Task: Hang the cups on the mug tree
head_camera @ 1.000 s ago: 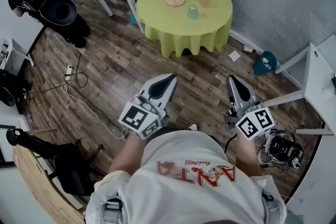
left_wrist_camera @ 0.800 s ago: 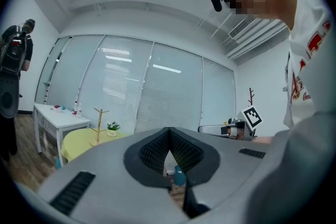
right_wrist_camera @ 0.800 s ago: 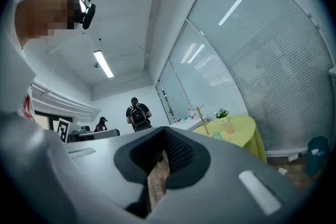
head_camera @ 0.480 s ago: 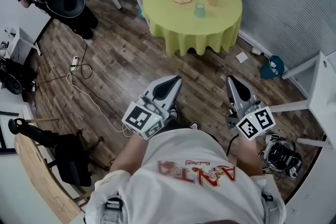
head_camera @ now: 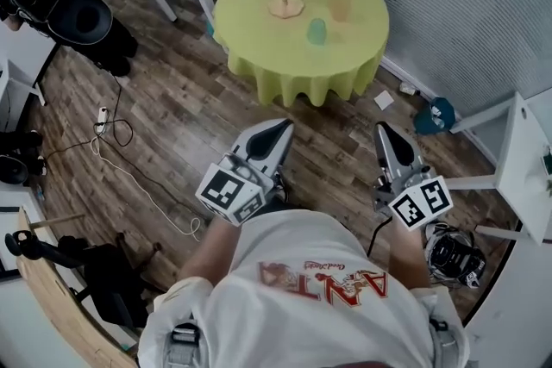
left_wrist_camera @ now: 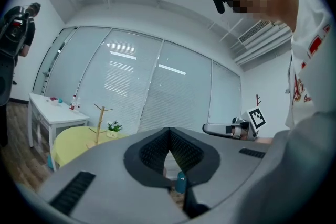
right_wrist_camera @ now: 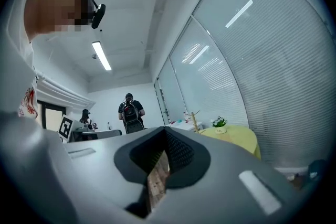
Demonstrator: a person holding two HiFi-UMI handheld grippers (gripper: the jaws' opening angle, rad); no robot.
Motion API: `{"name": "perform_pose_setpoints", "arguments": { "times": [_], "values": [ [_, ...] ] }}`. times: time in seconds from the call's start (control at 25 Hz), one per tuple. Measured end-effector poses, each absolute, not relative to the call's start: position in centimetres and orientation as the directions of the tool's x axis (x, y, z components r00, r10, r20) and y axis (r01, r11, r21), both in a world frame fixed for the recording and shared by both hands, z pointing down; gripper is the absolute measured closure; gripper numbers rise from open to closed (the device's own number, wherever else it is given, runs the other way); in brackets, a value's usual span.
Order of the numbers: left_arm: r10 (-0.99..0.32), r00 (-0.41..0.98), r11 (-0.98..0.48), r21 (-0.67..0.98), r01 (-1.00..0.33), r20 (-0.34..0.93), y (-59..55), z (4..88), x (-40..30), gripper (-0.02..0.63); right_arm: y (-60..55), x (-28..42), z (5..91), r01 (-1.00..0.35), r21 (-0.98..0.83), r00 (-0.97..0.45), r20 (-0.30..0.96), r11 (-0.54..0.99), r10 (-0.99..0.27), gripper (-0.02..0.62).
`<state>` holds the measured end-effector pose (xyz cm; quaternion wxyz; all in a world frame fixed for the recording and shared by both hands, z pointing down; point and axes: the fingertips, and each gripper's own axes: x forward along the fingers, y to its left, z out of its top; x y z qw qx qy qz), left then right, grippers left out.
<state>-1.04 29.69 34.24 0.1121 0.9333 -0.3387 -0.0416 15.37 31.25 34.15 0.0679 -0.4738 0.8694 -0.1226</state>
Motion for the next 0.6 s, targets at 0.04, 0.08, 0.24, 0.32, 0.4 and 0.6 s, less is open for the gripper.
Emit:
{"name": "perform_pose_setpoints", "arguments": {
  "times": [0.04,0.08,0.24,0.32,0.4,0.6],
  "values": [
    [-0.641,0.767,-0.745,0.244,-0.621,-0.008,28.5,34.0,-1.5,0.597,29.9,15.0,34.1,-0.811,-0.277,-0.537,0.005,0.515,-0.843,0.598],
    [-0.643,0.766,-0.744,0.246,-0.621,-0.011,27.3,33.8,-2.1,0.597,28.6,14.5,34.0,-0.815,-0.279,-0.532,0.011,0.508,-0.847,0.598],
    [-0.651,0.759,-0.74,0.235,-0.63,-0.015,22.6,33.2,-4.7,0.597,23.6,12.1,33.8,-0.82,-0.293,-0.524,0.035,0.492,-0.851,0.598],
    [-0.654,0.756,-0.737,0.236,-0.633,-0.016,20.7,33.1,-6.3,0.597,21.6,10.7,33.8,-0.822,-0.291,-0.524,0.049,0.49,-0.85,0.598],
    [-0.659,0.752,-0.732,0.244,-0.637,-0.012,19.0,33.4,-8.1,0.597,20.0,9.2,33.8,-0.825,-0.283,-0.524,0.062,0.489,-0.849,0.598],
    [-0.665,0.747,-0.721,0.257,-0.644,0.007,15.4,34.9,-11.2,0.597,16.7,6.2,34.1,-0.837,-0.254,-0.519,0.09,0.484,-0.85,0.598]
  ]
}}
